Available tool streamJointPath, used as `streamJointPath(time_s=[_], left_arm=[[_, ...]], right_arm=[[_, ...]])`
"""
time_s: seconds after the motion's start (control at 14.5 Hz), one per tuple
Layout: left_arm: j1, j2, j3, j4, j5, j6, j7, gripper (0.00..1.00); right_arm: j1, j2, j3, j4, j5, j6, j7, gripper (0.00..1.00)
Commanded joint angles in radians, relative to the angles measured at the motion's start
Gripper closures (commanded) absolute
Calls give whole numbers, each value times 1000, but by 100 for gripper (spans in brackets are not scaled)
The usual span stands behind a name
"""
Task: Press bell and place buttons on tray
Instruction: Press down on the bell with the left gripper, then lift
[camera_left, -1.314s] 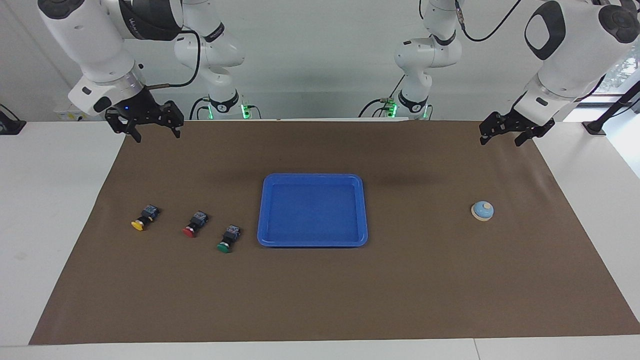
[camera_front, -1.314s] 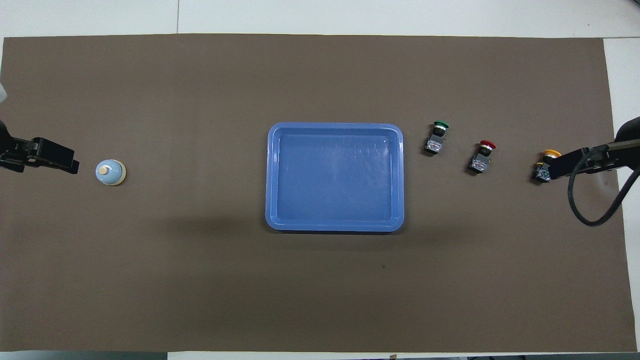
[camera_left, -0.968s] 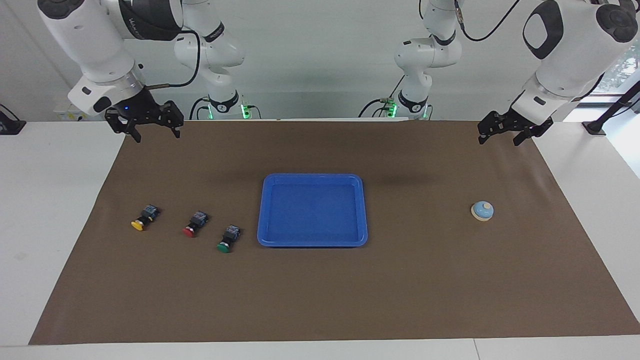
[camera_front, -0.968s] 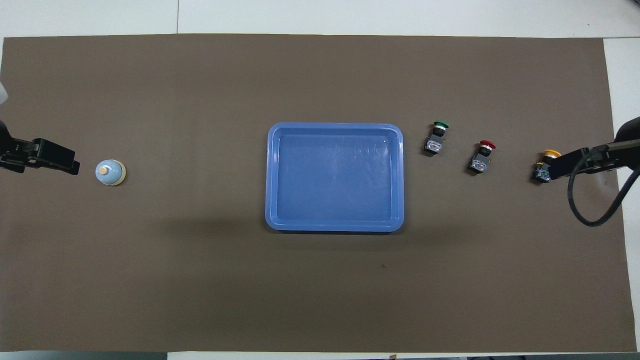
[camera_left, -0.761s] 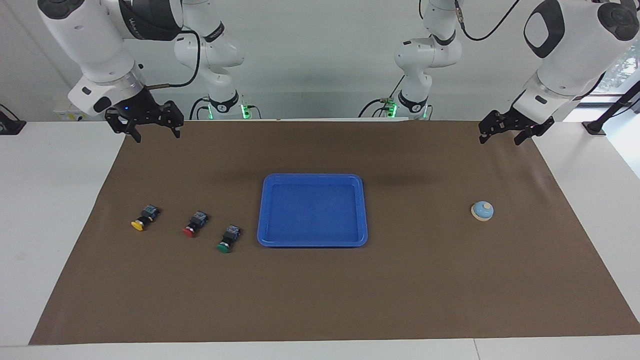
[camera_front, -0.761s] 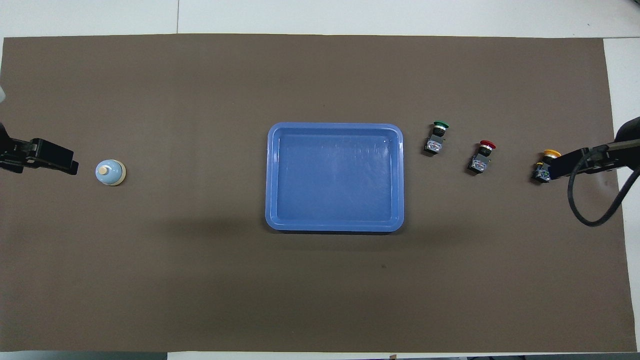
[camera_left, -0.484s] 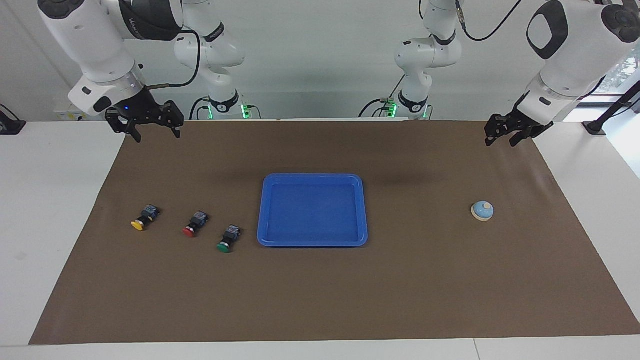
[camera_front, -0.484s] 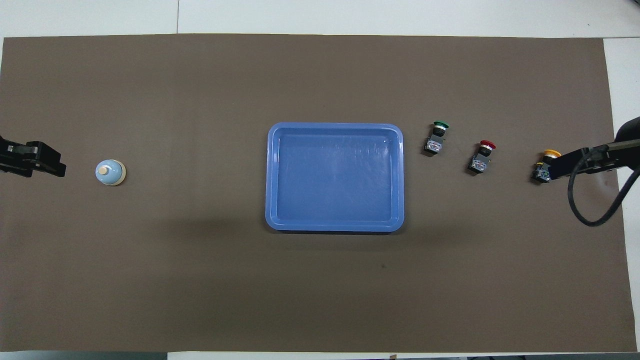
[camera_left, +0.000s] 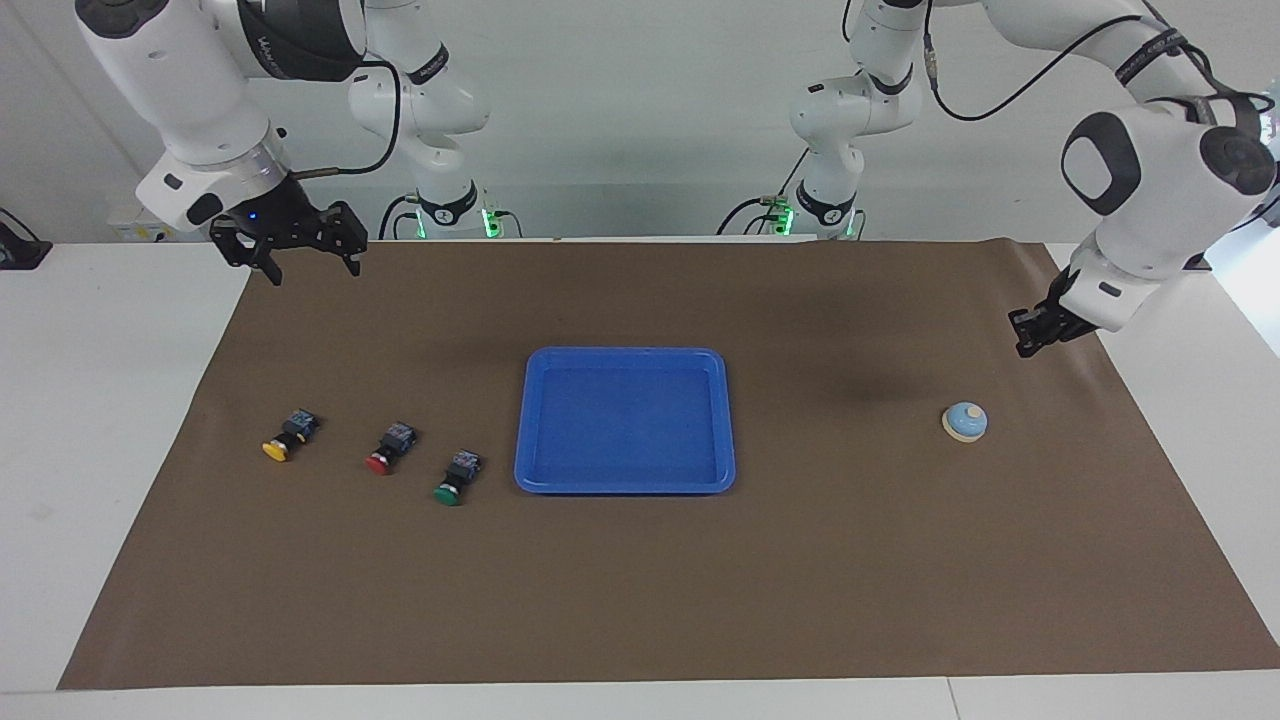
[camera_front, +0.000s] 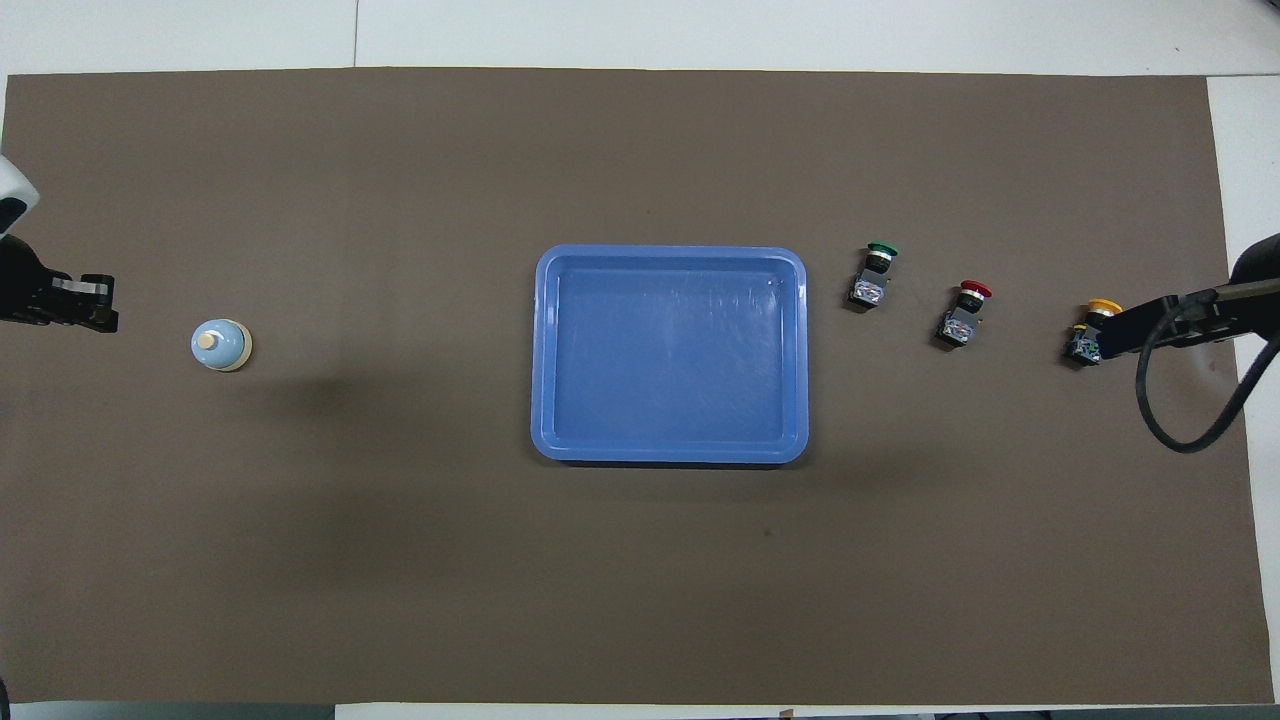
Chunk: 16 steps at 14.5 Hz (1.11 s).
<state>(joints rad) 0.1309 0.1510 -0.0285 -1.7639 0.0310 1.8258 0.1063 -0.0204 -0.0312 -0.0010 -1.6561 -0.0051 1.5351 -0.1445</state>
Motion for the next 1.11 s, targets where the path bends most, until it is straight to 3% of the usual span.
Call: streamJointPath(time_s=[0.0,0.48,0.76,0.97,1.04], left_arm=[[13,1,-7,-107,20,137,12,100],[1,51,-7,-259,20,371,12,100],[3,110,-7,-262,20,434,12,100],[-5,99,-7,-205,20,328,10,83],[-19,84,-8,-145,20,225,7,67]], right_arm=[[-13,-18,7,-16,10,2,-18,0],[-13,-18,7,-17,11,2,-18,0],[-13,-18,7,-17,10,2,-18,0],[-13,-19,7,-17,10,2,-18,0],[-12,-19,7,-17,11,2,-18,0]])
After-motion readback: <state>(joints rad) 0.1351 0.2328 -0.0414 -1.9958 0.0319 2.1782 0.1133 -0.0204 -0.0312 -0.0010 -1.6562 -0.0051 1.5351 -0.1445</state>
